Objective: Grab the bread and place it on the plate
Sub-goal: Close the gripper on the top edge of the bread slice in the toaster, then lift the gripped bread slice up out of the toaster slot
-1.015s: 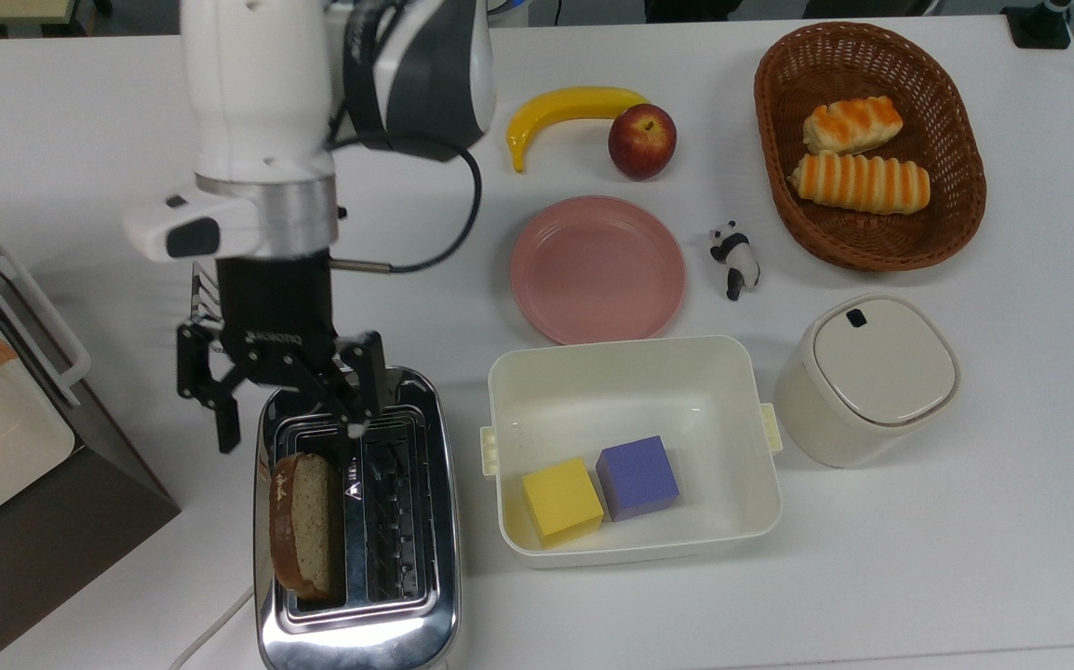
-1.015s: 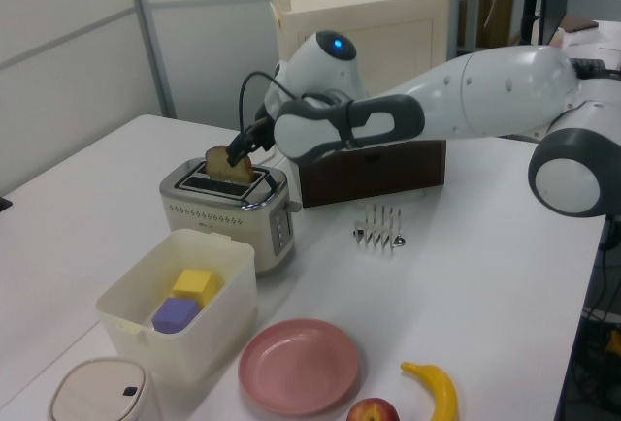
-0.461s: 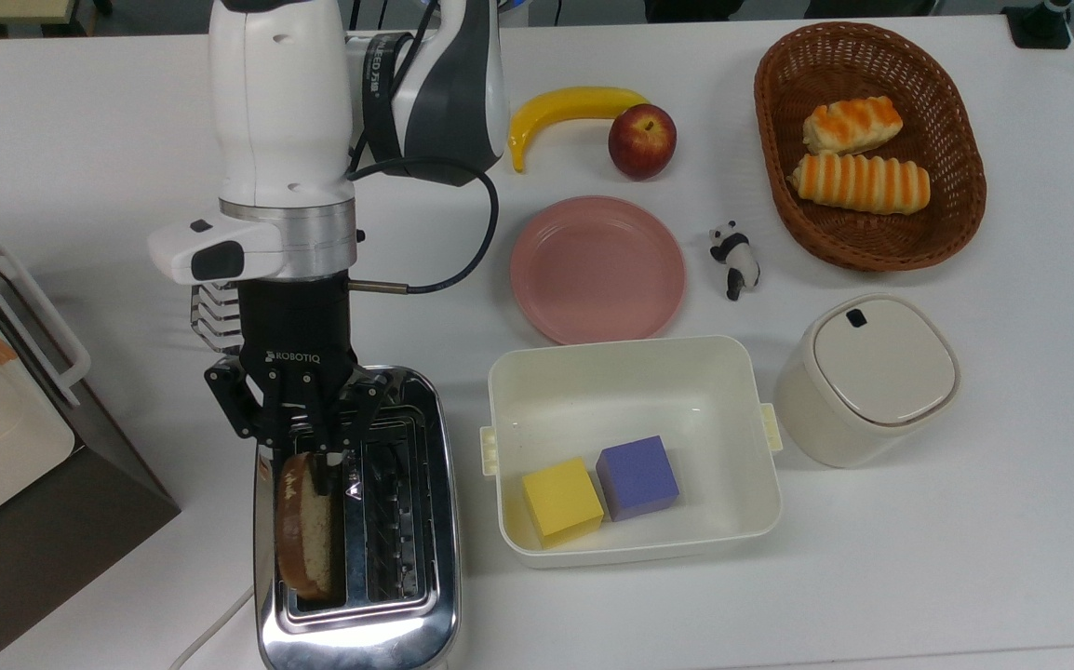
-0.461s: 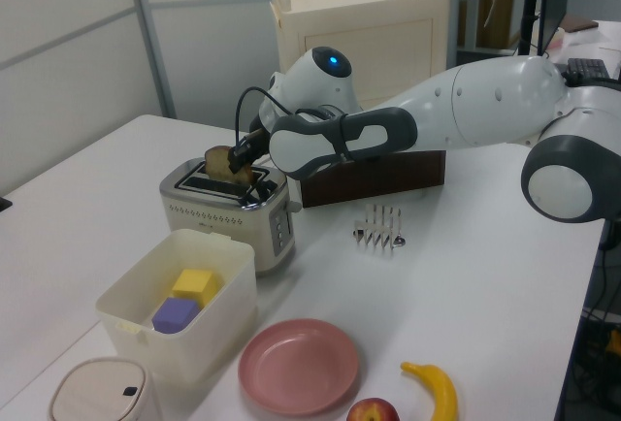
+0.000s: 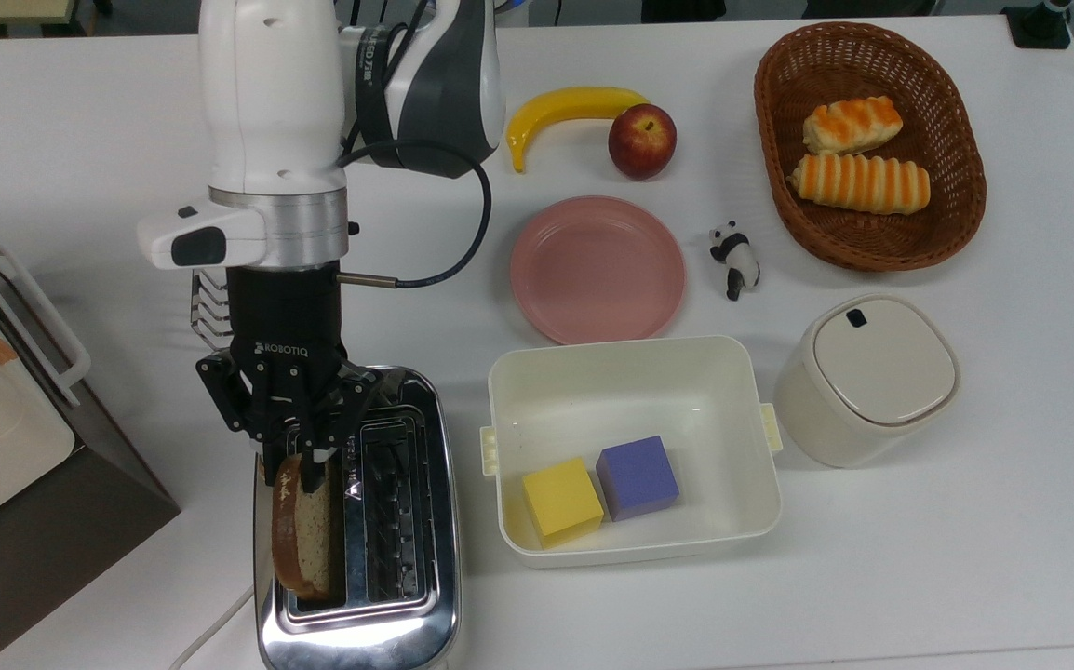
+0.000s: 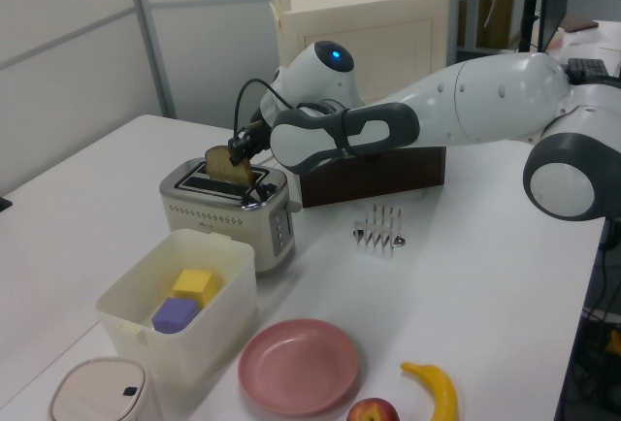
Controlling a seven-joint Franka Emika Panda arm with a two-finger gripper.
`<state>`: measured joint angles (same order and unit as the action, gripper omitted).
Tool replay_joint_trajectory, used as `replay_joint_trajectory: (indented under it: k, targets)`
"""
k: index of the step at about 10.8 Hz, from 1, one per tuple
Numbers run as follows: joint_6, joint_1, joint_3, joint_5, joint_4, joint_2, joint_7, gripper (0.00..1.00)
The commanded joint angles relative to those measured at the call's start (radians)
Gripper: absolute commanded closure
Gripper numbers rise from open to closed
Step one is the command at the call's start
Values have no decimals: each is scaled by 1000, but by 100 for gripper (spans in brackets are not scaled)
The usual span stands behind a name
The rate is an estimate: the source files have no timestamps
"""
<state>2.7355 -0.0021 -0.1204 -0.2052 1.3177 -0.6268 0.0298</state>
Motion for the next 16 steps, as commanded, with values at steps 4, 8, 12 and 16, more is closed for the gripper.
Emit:
replay_joint_trajectory:
  k: [4, 8, 12, 16]
  targets:
    - [15, -4, 7, -83, 21, 35, 19, 100]
    - [15, -3, 7, -91, 20, 58, 21, 100]
    - [13, -25, 5, -94, 21, 156, 18, 100]
    - [-90, -41, 4, -86, 26, 268, 15, 100]
